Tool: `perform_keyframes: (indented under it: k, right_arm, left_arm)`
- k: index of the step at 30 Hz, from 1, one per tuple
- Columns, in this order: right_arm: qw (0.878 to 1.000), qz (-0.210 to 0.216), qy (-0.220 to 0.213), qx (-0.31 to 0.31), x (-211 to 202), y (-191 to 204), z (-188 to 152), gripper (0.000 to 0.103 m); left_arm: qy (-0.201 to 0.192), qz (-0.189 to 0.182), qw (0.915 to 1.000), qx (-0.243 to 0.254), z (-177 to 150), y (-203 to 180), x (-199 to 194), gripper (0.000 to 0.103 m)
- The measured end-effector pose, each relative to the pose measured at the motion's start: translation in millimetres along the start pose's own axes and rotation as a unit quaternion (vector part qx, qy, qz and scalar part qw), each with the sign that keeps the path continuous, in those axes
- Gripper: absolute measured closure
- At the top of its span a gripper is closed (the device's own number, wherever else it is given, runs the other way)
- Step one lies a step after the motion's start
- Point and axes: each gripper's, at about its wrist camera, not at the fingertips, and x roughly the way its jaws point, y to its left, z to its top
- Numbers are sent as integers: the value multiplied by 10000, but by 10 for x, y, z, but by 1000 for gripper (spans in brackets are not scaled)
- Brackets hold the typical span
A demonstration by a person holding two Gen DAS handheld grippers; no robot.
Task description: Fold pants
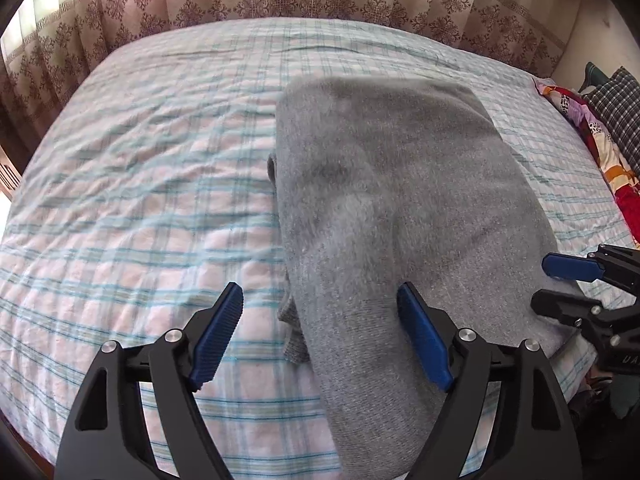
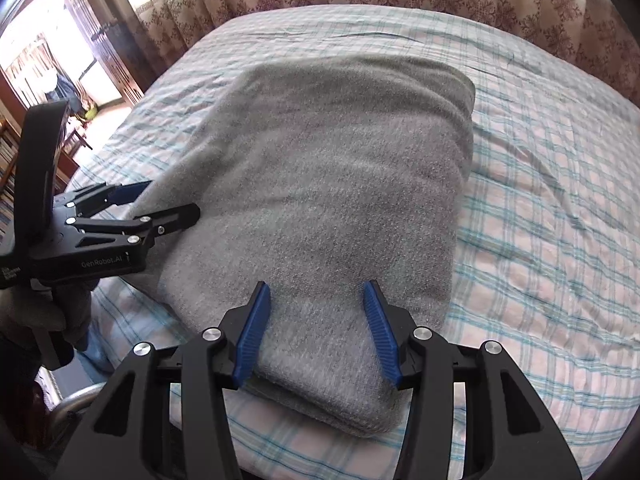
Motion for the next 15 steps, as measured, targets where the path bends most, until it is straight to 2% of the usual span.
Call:
perform_keyframes:
  k: [7,10,15]
  right_arm:
    - [9980,-93,-446,431,-93,-365,381,54]
    - [9965,-81,-595,585,-32,-520,618,54]
    - [9946,-137,-722,732,235,-746,990,54]
  left_arm:
    - [-121,-10,9995,-284,235,133,-55,22]
    - [-59,-133,9990,-415,322,177,20,22]
    - [13,-153,9994,-310,421,125,169,22]
